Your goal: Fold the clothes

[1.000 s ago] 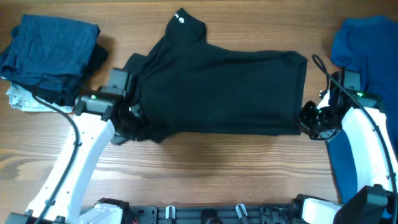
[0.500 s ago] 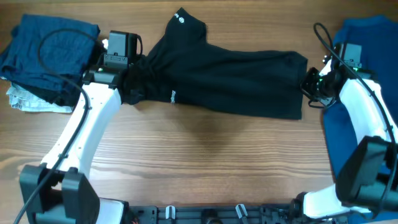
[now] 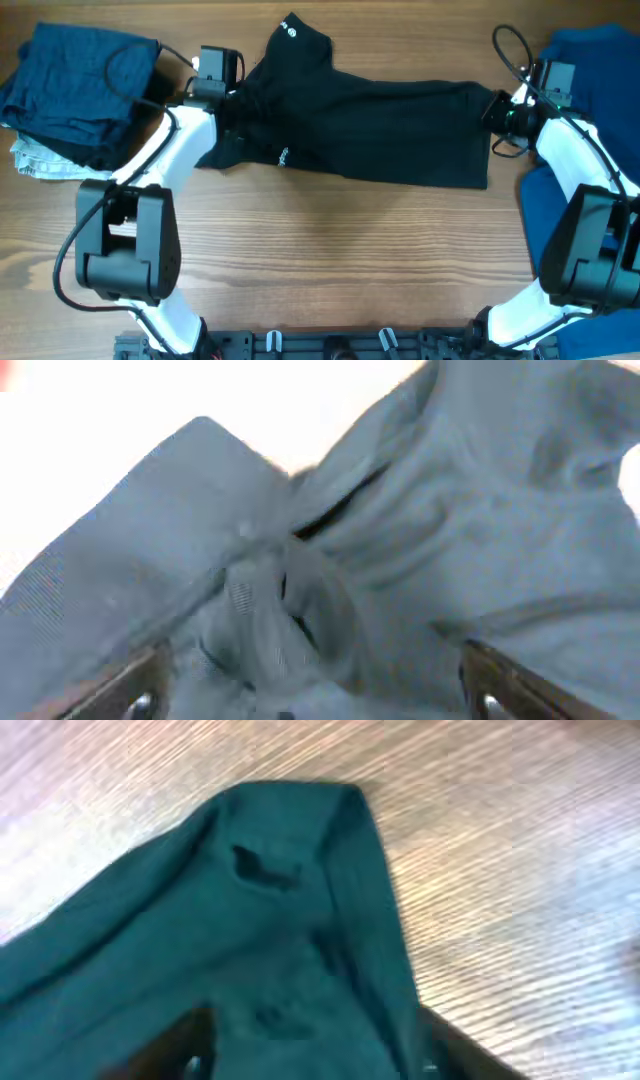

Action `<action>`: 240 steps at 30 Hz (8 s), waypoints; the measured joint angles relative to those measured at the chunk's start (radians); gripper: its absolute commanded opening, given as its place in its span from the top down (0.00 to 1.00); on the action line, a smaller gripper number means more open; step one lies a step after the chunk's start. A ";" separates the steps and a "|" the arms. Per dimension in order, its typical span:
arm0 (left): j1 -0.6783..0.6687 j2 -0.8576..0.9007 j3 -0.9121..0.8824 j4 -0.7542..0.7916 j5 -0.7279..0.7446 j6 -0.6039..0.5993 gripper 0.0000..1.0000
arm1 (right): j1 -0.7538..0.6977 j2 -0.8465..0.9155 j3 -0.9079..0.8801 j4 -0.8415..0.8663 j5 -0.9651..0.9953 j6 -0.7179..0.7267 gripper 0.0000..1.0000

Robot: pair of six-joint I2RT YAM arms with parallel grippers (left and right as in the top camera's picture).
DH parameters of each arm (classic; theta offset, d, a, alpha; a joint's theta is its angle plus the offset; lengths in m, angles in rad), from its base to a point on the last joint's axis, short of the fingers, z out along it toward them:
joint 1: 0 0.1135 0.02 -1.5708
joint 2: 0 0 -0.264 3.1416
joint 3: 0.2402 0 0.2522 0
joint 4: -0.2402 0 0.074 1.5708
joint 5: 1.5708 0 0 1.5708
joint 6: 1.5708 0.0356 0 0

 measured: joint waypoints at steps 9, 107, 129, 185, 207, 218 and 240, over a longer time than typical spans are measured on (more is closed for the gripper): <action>0.150 -0.052 0.117 -0.483 0.000 -0.014 0.94 | 0.003 -0.051 0.001 -0.204 -0.150 -0.085 0.96; 0.238 -0.114 0.182 -0.265 -0.171 -0.006 0.00 | 0.855 0.359 0.292 0.287 0.373 -0.676 0.96; 0.238 -0.114 0.182 -0.265 -0.169 -0.006 0.00 | 0.737 0.138 0.329 0.269 0.376 -0.402 0.47; 0.018 0.419 0.243 0.364 -0.105 0.212 0.91 | 0.126 0.049 0.308 -0.378 0.104 -0.298 0.55; 0.056 0.340 0.246 0.608 0.029 0.219 0.26 | 0.126 0.211 0.308 0.008 0.051 -0.256 0.39; 0.059 0.529 0.434 0.640 0.136 0.219 0.25 | 0.127 0.294 0.309 0.167 0.068 -0.256 0.39; 0.059 0.603 0.439 0.664 0.147 0.219 0.45 | 0.135 0.391 0.309 0.197 0.083 -0.256 0.69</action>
